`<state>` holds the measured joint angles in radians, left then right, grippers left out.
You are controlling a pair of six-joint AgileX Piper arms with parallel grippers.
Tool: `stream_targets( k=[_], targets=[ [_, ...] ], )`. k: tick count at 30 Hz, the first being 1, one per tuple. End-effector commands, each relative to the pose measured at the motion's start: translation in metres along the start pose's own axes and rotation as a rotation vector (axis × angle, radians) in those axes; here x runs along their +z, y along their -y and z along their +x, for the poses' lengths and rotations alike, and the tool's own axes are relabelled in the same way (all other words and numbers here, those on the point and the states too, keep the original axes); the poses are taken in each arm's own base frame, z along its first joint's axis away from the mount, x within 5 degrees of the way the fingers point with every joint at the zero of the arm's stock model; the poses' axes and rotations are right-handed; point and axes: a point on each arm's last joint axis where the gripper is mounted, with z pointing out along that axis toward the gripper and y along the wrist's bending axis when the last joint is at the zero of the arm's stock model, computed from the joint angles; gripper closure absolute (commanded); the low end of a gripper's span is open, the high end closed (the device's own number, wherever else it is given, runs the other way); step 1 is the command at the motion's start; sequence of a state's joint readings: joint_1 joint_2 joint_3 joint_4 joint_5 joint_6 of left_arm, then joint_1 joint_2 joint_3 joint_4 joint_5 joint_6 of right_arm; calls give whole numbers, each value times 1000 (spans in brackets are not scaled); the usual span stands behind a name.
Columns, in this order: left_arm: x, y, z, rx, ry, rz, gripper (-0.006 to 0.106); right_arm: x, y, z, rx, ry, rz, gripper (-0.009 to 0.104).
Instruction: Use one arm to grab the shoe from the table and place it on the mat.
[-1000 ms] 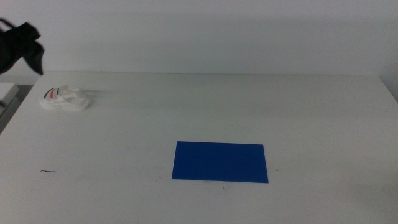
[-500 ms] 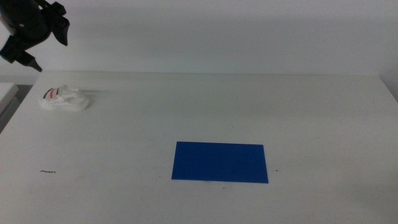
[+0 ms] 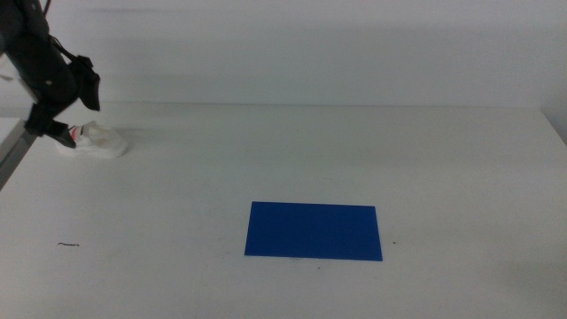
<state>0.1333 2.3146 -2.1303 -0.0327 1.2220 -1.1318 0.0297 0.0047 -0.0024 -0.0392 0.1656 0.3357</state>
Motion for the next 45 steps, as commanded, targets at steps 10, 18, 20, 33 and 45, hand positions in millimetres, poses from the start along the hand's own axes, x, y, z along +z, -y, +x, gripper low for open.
stream_targets(
  k=[10,18,20,33,45],
  targets=[
    [47,5,-5,-114,-31,45,7,0,0,0,-12,10,-4,16],
    [62,-1,-10,-144,-45,7,24,0,0,0,-12,10,-4,16],
    [61,-1,-11,-146,-46,8,39,0,0,0,-12,10,-4,16],
    [-63,5,73,-13,130,67,102,0,0,0,-12,10,-4,16],
    [-95,-8,291,176,-6,157,102,0,0,0,-12,10,-4,16]
  ],
)
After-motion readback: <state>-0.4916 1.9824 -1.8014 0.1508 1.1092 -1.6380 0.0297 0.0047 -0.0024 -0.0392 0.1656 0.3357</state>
